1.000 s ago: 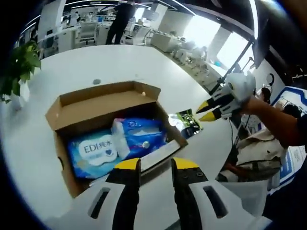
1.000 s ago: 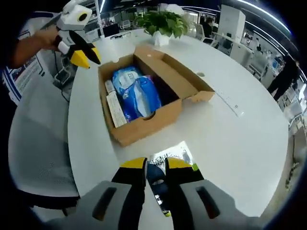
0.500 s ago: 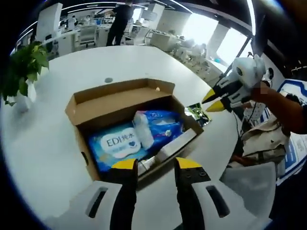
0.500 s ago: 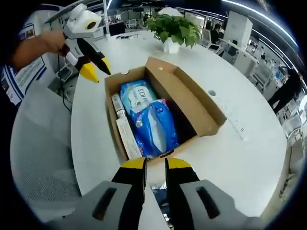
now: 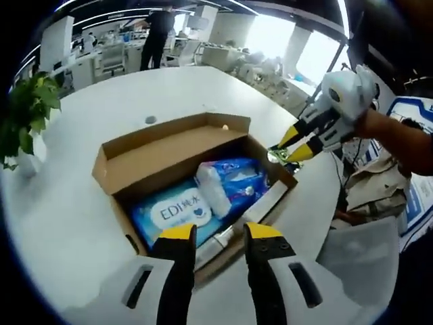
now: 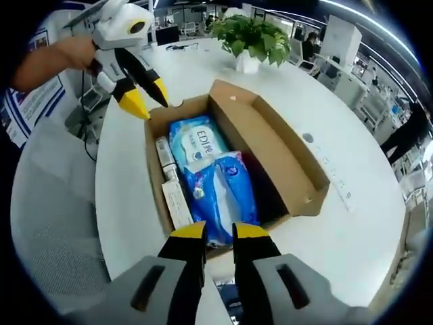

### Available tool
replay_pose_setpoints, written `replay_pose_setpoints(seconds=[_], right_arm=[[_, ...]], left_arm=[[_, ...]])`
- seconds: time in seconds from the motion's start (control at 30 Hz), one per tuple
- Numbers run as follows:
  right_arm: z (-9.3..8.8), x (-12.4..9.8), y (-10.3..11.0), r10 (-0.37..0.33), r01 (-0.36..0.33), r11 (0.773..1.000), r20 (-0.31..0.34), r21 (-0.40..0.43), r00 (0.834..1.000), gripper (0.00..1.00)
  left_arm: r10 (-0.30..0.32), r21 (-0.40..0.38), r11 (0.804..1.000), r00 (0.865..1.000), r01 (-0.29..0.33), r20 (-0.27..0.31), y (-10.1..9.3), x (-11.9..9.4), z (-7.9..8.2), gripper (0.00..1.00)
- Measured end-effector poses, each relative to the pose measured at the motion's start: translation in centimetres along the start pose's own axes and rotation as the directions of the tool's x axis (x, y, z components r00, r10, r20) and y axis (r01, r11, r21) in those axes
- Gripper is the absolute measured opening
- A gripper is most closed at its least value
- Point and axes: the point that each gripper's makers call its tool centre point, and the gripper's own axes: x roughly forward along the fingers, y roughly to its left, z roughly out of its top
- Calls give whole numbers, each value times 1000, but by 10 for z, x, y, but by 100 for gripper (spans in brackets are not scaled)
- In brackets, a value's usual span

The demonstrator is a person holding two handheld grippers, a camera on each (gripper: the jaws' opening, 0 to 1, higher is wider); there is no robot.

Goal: Operate the shoe box by opening the lid, removing the specified soft item, and placing it in the target area until the item is outside and the box remains undamaged.

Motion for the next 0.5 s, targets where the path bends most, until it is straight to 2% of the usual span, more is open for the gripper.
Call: replay_pose_setpoints(seconds=[0.33, 0.5], right_arm=[[-1, 21, -11, -13, 13, 1000, -25, -20, 1000, 14], [-5, 26, -16, -10, 9, 1000, -40, -23, 999, 13]], left_arm=[[-16, 38, 999, 999, 18, -39, -3, 36, 5, 27], [-26, 61, 998, 997, 30, -69, -8, 50, 1, 27]])
